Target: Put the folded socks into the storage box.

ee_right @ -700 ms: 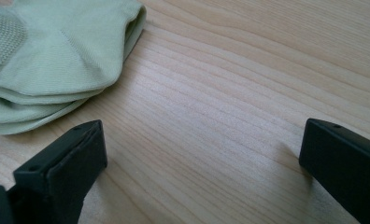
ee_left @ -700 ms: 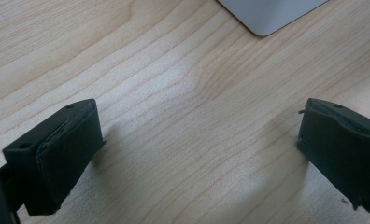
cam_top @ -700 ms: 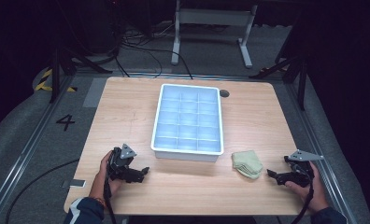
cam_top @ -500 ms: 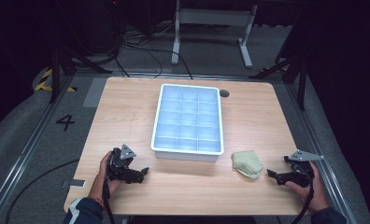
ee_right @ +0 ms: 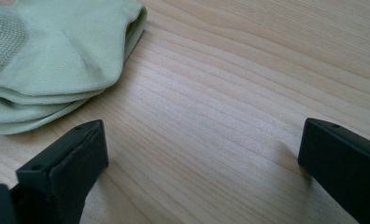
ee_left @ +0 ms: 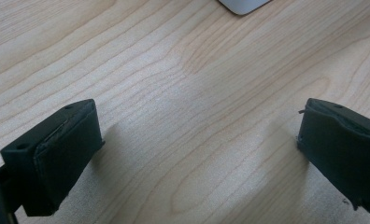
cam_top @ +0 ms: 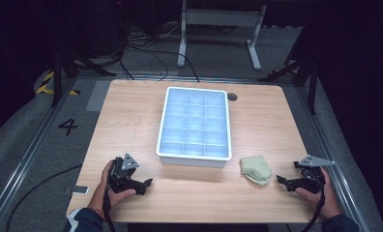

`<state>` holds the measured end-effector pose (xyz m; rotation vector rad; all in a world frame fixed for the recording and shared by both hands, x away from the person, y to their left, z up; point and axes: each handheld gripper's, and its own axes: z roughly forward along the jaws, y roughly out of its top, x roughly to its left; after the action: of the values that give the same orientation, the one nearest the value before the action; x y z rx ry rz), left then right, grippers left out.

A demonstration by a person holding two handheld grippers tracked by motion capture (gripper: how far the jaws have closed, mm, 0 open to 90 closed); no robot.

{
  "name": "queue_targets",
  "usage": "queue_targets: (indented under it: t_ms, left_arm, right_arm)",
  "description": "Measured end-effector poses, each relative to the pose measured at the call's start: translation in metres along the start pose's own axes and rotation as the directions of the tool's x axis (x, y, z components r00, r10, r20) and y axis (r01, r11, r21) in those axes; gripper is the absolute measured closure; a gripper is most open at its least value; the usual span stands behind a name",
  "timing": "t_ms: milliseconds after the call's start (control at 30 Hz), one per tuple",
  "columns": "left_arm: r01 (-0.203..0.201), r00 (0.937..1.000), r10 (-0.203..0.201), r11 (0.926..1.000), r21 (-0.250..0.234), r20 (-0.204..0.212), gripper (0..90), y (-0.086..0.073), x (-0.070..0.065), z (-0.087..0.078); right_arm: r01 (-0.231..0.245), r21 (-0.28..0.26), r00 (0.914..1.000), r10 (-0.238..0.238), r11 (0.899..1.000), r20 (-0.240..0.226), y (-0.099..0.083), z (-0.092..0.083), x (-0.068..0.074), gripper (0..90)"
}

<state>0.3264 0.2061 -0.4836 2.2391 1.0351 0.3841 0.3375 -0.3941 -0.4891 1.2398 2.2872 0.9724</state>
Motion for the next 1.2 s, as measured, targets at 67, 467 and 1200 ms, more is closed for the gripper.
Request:
queue_targets:
  t_ms: [67,467,1200]
  left_arm:
    - [-0.002,1.0,0.002,1.0,0.001,0.0,0.0,0.0,0.0,0.0]
    - [-0.003,0.9999,0.003,1.0,-0.002,0.011,0.0,0.001,0.002,0.001]
    - [0.0,0.9999,0.0,1.0,-0.001,0.011,0.3,0.0,0.001,0.001]
  right_arm:
    - [-0.006,-0.004,1.0,0.006,1.0,0.005,0.0,-0.001,0.0,6.4]
    - [0.004,-0.076,0.9985,-0.008,0.997,-0.054,0.001,-0.012,0.004,19.5]
    - [0.226,-0.102,0.9492,-0.243,0.969,-0.2,0.052,-0.01,0.068,26.6]
